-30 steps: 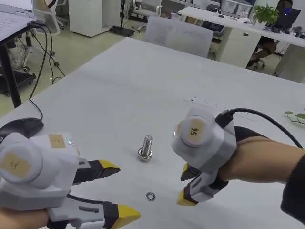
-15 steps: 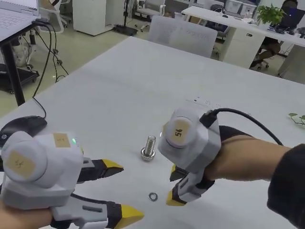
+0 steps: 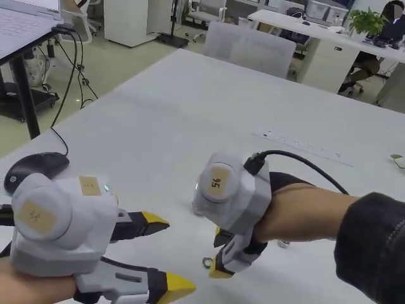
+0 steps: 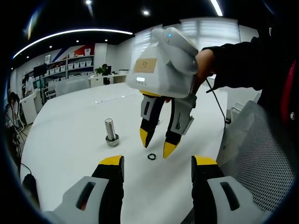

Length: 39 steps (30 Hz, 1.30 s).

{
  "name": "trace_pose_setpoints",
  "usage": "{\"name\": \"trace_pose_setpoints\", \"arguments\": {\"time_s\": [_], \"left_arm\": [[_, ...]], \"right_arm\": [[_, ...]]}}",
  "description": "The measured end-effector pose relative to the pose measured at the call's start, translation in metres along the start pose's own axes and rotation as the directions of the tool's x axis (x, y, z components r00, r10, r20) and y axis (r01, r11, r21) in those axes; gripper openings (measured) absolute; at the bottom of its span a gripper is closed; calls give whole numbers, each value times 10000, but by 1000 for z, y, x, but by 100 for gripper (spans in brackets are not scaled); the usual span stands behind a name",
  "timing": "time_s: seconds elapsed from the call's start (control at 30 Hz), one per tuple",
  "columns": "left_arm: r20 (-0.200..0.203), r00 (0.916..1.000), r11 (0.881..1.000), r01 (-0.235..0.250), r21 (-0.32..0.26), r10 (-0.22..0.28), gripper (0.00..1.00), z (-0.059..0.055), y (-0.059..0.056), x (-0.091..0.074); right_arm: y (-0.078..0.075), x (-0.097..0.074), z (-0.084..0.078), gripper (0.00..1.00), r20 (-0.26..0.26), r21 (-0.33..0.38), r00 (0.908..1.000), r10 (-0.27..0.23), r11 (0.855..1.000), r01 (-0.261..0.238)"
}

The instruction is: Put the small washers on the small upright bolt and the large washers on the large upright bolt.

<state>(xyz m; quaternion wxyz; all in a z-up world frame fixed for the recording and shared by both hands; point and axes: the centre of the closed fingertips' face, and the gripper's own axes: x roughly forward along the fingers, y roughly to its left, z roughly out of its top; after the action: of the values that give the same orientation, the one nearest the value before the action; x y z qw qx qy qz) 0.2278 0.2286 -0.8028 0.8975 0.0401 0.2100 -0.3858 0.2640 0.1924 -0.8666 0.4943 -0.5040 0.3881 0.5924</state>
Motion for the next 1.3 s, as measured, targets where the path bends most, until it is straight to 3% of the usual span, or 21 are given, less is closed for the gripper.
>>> {"name": "trace_pose_setpoints", "arguments": {"time_s": [0.47,0.77,1.3], "left_arm": [[-35,10000,10000,12,0,-12,57,0,-1,-1],[-17,10000,10000,40,-7,-40,57,0,-2,-2],[29,10000,10000,26,-39,-26,57,1,-1,-1]], "right_arm": [[1,12,0,29,-192,46,9995,263,9996,-262],[-1,13,2,26,-55,321,9995,303,9990,-301],[-1,13,1,19,-114,163,9996,243,9996,-241]]}}
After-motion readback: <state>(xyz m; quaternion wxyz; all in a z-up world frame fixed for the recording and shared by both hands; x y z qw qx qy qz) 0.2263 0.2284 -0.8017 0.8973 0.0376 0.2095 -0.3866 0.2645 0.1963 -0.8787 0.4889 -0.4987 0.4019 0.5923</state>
